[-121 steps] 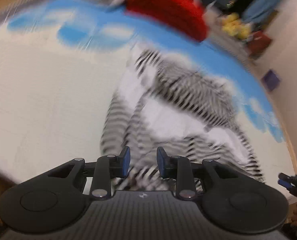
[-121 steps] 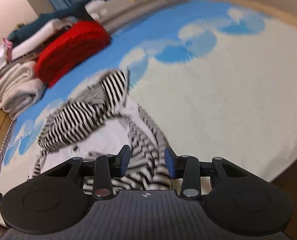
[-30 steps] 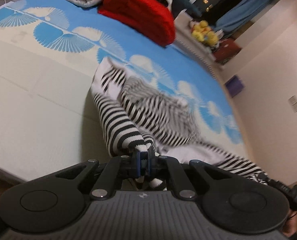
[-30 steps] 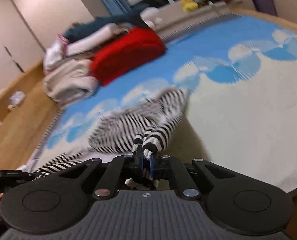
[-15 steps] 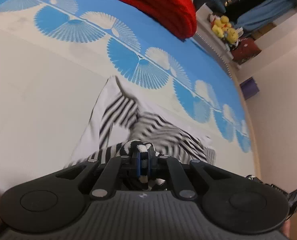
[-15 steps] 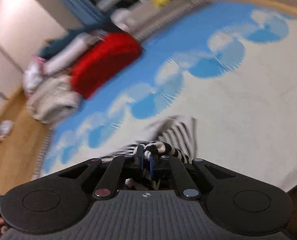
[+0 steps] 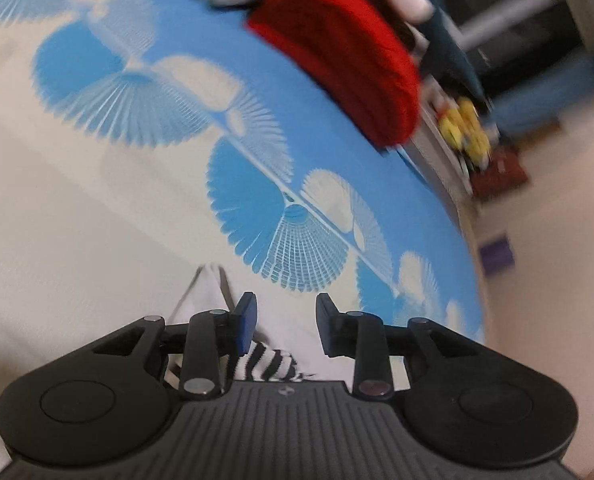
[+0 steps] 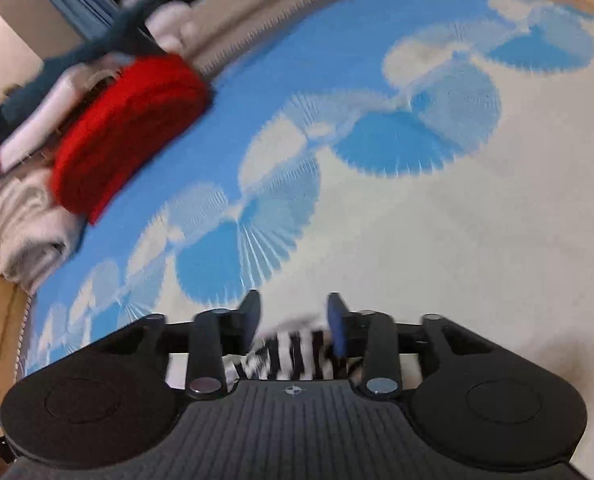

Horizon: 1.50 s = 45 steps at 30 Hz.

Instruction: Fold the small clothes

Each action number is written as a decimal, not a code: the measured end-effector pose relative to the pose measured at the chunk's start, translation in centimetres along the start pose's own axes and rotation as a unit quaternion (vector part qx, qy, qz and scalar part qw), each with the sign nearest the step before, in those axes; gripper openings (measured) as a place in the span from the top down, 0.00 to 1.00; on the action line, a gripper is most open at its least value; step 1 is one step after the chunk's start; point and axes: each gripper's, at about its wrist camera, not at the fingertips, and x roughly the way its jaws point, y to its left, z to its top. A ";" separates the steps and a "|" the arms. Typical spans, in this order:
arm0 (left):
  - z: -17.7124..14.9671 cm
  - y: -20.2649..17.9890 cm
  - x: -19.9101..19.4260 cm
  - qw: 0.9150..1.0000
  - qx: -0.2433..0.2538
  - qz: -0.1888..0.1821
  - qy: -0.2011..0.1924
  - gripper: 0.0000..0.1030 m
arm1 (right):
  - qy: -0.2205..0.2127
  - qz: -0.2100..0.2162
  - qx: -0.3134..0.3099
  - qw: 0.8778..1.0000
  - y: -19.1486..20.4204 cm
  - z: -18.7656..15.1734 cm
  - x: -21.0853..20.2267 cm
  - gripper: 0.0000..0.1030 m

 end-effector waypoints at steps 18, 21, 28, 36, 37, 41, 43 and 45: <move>-9.0 -6.9 6.8 0.893 0.428 0.120 0.067 0.26 | 0.090 -0.026 -0.280 0.955 4.4 -5.8 4.1 0.43; -8.8 -6.9 7.6 0.889 0.436 0.119 0.065 0.36 | 0.094 -0.038 -0.314 0.944 5.2 -6.4 5.2 0.51; -6.3 -7.4 7.1 0.902 0.419 0.104 0.018 0.94 | 0.043 -0.019 -0.296 0.954 6.4 -4.4 5.4 0.89; -2.3 -6.9 8.0 0.931 0.335 0.135 -0.048 0.97 | -0.032 -0.033 -0.264 0.963 8.5 -2.1 7.3 0.92; -2.3 -6.9 8.6 0.931 0.335 0.138 -0.047 0.97 | -0.026 -0.041 -0.267 0.963 8.7 -2.1 8.2 0.92; -1.3 -5.8 10.3 0.938 0.302 0.161 -0.047 0.97 | -0.016 -0.054 -0.272 0.961 8.9 -2.2 10.5 0.92; -0.6 -4.5 11.6 0.945 0.271 0.180 -0.027 0.97 | -0.006 -0.057 -0.275 0.960 8.7 -2.4 11.9 0.92; -0.9 -3.2 13.7 0.952 0.240 0.190 0.017 0.97 | 0.017 -0.072 -0.279 0.957 8.6 -3.1 13.3 0.92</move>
